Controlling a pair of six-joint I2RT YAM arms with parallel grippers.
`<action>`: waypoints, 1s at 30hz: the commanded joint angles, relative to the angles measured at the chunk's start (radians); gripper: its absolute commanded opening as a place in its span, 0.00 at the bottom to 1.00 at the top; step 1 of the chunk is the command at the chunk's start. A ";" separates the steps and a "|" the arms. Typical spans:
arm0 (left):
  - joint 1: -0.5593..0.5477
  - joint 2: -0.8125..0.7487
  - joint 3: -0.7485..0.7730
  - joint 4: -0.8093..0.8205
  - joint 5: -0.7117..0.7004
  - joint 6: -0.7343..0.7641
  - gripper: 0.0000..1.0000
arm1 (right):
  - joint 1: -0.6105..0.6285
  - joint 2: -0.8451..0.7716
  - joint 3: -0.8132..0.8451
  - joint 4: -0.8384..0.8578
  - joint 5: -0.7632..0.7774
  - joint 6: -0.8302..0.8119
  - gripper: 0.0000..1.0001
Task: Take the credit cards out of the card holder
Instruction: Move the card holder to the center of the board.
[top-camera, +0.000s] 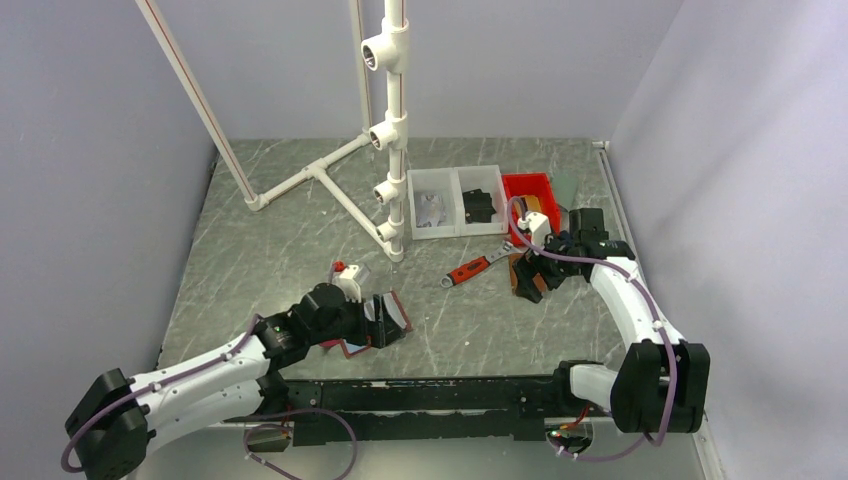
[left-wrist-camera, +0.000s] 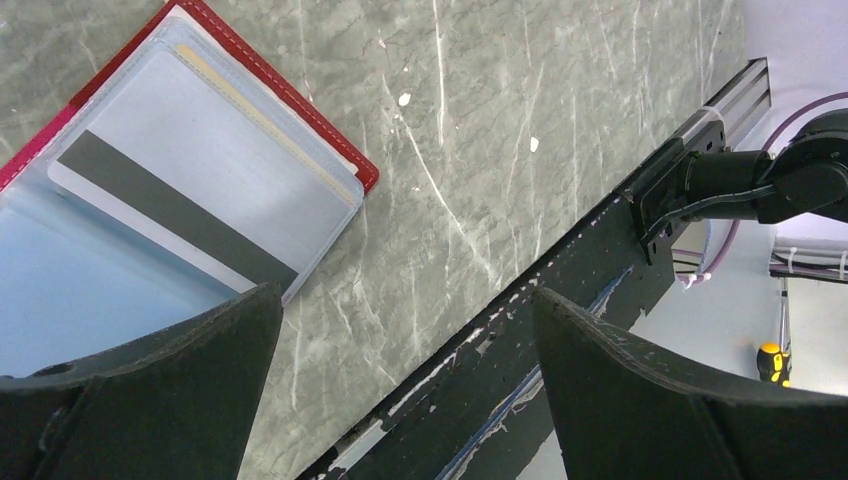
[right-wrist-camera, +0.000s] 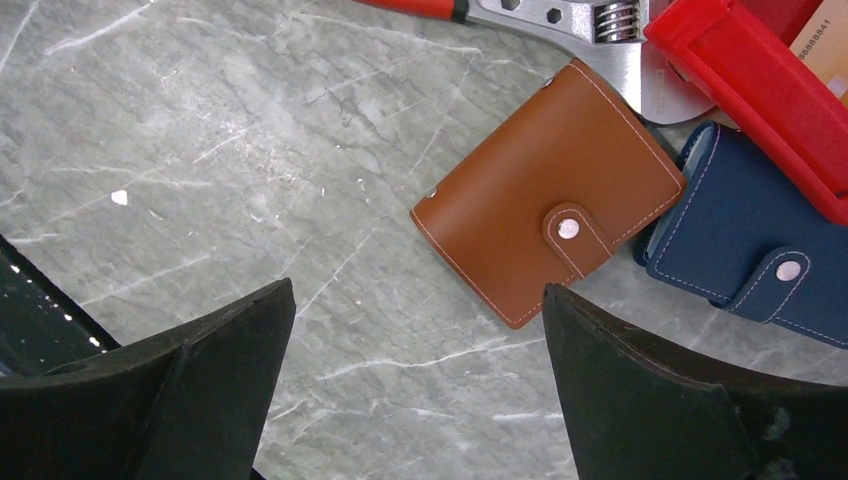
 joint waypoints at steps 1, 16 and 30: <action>-0.004 0.013 0.013 0.028 -0.014 -0.014 0.99 | 0.009 0.011 0.021 0.036 0.039 -0.010 0.94; -0.004 0.044 0.023 0.023 -0.016 -0.028 0.99 | 0.105 0.107 0.044 0.122 0.233 0.066 0.74; -0.005 0.049 0.028 0.015 -0.021 -0.031 0.99 | 0.106 0.236 0.101 0.202 0.360 0.143 0.50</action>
